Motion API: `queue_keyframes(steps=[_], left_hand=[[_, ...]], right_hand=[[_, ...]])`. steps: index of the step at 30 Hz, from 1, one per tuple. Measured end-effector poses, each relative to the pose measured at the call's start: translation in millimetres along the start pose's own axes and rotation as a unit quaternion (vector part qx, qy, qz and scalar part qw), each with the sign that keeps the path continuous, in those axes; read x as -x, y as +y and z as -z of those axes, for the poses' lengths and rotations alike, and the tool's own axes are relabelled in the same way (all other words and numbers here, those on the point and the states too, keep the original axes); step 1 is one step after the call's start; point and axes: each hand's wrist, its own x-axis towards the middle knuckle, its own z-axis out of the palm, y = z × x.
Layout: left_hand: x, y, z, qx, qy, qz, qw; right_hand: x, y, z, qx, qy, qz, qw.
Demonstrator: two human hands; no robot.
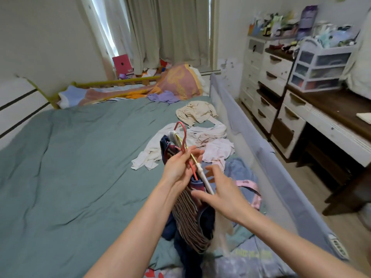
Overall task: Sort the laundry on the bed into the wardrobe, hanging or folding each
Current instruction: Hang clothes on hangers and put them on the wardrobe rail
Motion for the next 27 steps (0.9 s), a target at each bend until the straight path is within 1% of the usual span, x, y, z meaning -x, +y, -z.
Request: queue_keyframes(steps=[1,2,4,6,10,12,14,17,21,24,27], left_hand=[[-3.7,-1.0,-12.3,0.003,-0.013,0.003,1.0],[-6.6,-3.3,-27.5,0.002,-0.03,0.01,1.0],[-10.8,-13.2,-64.6,-0.007,-0.058,0.026,0.998],[-15.4,-28.4,-105.6,-0.027,-0.078,0.034,0.996],[-20.3,-72.2,-186.3,-0.067,-0.135,0.036,0.988],[-25.6,-101.6,-224.5,-0.076,-0.157,0.036,0.984],[-35.2,-138.0,-260.9,-0.076,-0.161,0.043,0.983],[-59.5,-199.8,-310.3,-0.054,-0.129,0.052,0.989],[-100.4,-263.9,-362.0,-0.003,-0.033,0.049,0.998],[-124.2,-282.4,-385.3,0.023,0.035,0.025,0.999],[-148.6,-270.9,-386.4,0.04,0.105,-0.015,0.994]], right_hand=[[5.4,5.7,1.3,0.027,-0.014,-0.022,0.999],[8.3,13.5,4.0,0.034,-0.011,-0.039,0.999],[12.4,28.2,21.5,0.01,0.036,-0.061,0.997],[16.8,43.5,52.7,-0.013,0.086,-0.084,0.993],[37.0,86.8,126.9,-0.053,0.146,-0.108,0.982],[47.4,118.4,162.2,-0.054,0.15,-0.109,0.981],[56.8,154.7,196.3,-0.073,0.13,-0.107,0.983],[67.2,213.1,246.7,-0.117,0.067,-0.112,0.984],[60.7,279.5,300.6,-0.165,-0.024,-0.125,0.978],[39.4,306.4,316.8,-0.199,-0.052,-0.129,0.97],[3.2,322.2,312.9,-0.219,-0.077,-0.108,0.967]])
